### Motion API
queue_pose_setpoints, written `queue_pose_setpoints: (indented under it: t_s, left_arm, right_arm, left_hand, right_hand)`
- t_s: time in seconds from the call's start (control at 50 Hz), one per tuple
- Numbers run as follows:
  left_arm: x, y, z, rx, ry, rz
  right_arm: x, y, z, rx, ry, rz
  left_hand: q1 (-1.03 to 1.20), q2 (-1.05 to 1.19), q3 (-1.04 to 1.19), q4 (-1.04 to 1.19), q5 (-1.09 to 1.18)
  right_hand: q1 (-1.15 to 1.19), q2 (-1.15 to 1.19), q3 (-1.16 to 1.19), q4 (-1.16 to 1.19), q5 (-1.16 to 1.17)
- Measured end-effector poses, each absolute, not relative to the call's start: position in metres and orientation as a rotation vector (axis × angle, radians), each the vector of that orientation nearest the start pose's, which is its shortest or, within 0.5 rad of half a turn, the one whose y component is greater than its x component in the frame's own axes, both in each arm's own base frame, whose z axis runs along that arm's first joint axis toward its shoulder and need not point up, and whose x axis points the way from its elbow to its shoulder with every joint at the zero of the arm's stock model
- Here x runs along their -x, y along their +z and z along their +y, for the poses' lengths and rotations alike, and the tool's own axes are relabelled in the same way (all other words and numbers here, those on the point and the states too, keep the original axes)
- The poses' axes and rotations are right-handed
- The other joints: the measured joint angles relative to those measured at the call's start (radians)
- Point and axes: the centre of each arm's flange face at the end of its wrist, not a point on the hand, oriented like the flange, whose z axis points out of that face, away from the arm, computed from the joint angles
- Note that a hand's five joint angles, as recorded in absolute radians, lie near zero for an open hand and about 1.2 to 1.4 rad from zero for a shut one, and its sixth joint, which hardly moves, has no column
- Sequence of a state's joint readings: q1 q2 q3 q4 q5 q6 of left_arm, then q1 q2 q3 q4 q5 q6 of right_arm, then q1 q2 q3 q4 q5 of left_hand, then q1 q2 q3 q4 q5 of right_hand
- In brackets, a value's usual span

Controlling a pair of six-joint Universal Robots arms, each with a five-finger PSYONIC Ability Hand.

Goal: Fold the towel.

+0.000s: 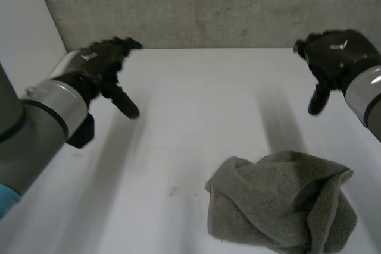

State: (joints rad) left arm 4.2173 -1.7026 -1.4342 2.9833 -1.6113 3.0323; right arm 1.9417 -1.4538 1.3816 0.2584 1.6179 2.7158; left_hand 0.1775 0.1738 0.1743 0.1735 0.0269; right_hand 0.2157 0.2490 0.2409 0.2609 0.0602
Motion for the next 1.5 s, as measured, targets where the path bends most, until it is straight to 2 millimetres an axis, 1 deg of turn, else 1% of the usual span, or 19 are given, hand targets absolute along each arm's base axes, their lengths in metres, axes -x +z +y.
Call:
queue_pose_setpoints:
  t_s: [0.18, 0.32, 0.52, 0.62, 0.7, 0.76, 0.8, 0.88, 0.94, 0.98, 1.02, 1.04, 1.06, 1.1, 1.14, 1.2, 1.24, 1.32, 1.5]
  left_arm:
    - [0.298, 0.25, -0.201, -0.769, -2.038, 2.868]
    - [0.332, 0.203, -0.181, -0.978, -1.875, 2.965]
    - [0.371, 0.16, -0.163, -1.159, -1.864, 2.972]
    - [0.381, 0.143, -0.156, -1.211, -1.828, 2.986]
    - [0.386, 0.131, -0.153, -1.224, -1.797, 3.002]
    - [0.387, 0.126, -0.154, -1.223, -1.795, 3.005]
    - [0.389, 0.125, -0.155, -1.218, -1.817, 2.996]
    - [0.391, 0.133, -0.16, -1.188, -1.889, 2.963]
    - [0.393, 0.159, -0.173, -1.088, -2.048, 2.883]
    - [0.392, 0.186, -0.186, -0.975, -2.19, 2.802]
    - [0.384, 0.23, -0.206, -0.773, -2.401, 2.661]
    - [0.381, 0.242, -0.212, -0.719, -2.453, 2.622]
    - [0.373, 0.269, -0.222, -0.598, -2.567, 2.528]
    - [0.36, 0.304, -0.233, -0.452, -2.705, 2.399]
    - [0.348, 0.332, -0.238, -0.345, -2.81, 2.291]
    - [0.334, 0.359, -0.239, -0.264, -2.9, 2.189]
    - [0.329, 0.361, -0.237, -0.261, -2.906, 2.18]
    - [0.326, 0.34, -0.231, -0.327, -2.825, 2.258]
    - [0.315, 0.232, -0.207, -0.554, -2.349, 2.607]
  right_arm:
    - [-0.219, 0.281, -0.227, 1.141, -1.734, 2.518]
    - [-0.199, 0.248, -0.226, 1.121, -1.505, 2.617]
    - [-0.18, 0.213, -0.23, 1.035, -1.324, 2.657]
    - [-0.177, 0.197, -0.235, 1.016, -1.305, 2.666]
    - [-0.178, 0.189, -0.239, 1.018, -1.315, 2.662]
    - [-0.181, 0.187, -0.244, 1.024, -1.35, 2.646]
    - [-0.184, 0.191, -0.251, 1.029, -1.419, 2.615]
    - [-0.194, 0.203, -0.263, 1.047, -1.574, 2.526]
    - [-0.211, 0.223, -0.276, 1.074, -1.803, 2.361]
    - [-0.225, 0.243, -0.286, 1.075, -2.002, 2.201]
    - [-0.243, 0.276, -0.299, 1.033, -2.295, 1.928]
    - [-0.247, 0.286, -0.301, 1.013, -2.373, 1.844]
    - [-0.254, 0.306, -0.304, 0.968, -2.51, 1.684]
    - [-0.263, 0.334, -0.304, 0.888, -2.68, 1.443]
    - [-0.27, 0.354, -0.299, 0.822, -2.778, 1.26]
    - [-0.278, 0.368, -0.289, 0.768, -2.824, 1.116]
    - [-0.282, 0.366, -0.285, 0.773, -2.8, 1.12]
    - [-0.293, 0.339, -0.277, 0.855, -2.654, 1.274]
    - [-0.314, 0.239, -0.26, 1.1, -2.169, 1.725]
  left_hand:
    - [0.0, 0.001, 0.001, 0.001, 0.0]
    - [0.004, 0.005, 0.003, 0.004, 0.0]
    - [0.138, 0.142, 0.141, 0.138, 0.113]
    - [0.291, 0.287, 0.286, 0.287, 0.259]
    - [0.621, 0.642, 0.64, 0.62, 0.586]
    - [0.876, 0.895, 0.892, 0.886, 0.851]
    - [0.946, 0.985, 0.98, 0.985, 0.931]
    - [0.971, 1.023, 1.019, 1.024, 0.968]
    - [0.984, 1.036, 1.032, 1.036, 0.978]
    - [0.984, 1.039, 1.037, 1.039, 0.981]
    - [0.984, 1.04, 1.039, 1.042, 0.983]
    - [0.984, 1.041, 1.039, 1.042, 0.983]
    - [0.984, 1.041, 1.039, 1.042, 0.987]
    - [0.984, 1.042, 1.039, 1.043, 0.987]
    - [0.984, 1.042, 1.04, 1.043, 0.987]
    - [0.985, 1.042, 1.04, 1.043, 0.988]
    - [0.985, 1.043, 1.04, 1.043, 0.987]
    - [0.99, 1.043, 1.04, 1.043, 0.987]
    - [0.99, 1.043, 1.041, 1.044, 0.987]
  right_hand:
    - [0.0, 0.0, 0.0, 0.0, 0.0]
    - [0.0, 0.0, 0.0, 0.0, 0.0]
    - [0.028, 0.005, 0.008, 0.004, 0.009]
    - [0.257, 0.217, 0.237, 0.214, 0.246]
    - [0.542, 0.513, 0.518, 0.496, 0.519]
    - [0.897, 0.847, 0.837, 0.827, 0.848]
    - [1.095, 1.053, 1.044, 1.046, 1.058]
    - [1.104, 1.057, 1.068, 1.078, 1.073]
    - [1.105, 1.057, 1.076, 1.078, 1.073]
    - [1.107, 1.057, 1.077, 1.078, 1.073]
    - [1.108, 1.057, 1.08, 1.078, 1.073]
    - [1.108, 1.057, 1.08, 1.078, 1.073]
    - [1.108, 1.057, 1.08, 1.078, 1.073]
    - [1.108, 1.057, 1.081, 1.078, 1.073]
    - [1.108, 1.057, 1.081, 1.078, 1.073]
    - [1.108, 1.057, 1.081, 1.078, 1.073]
    - [1.108, 1.057, 1.081, 1.078, 1.073]
    - [1.108, 1.057, 1.088, 1.078, 1.074]
    - [1.108, 1.057, 1.089, 1.078, 1.079]
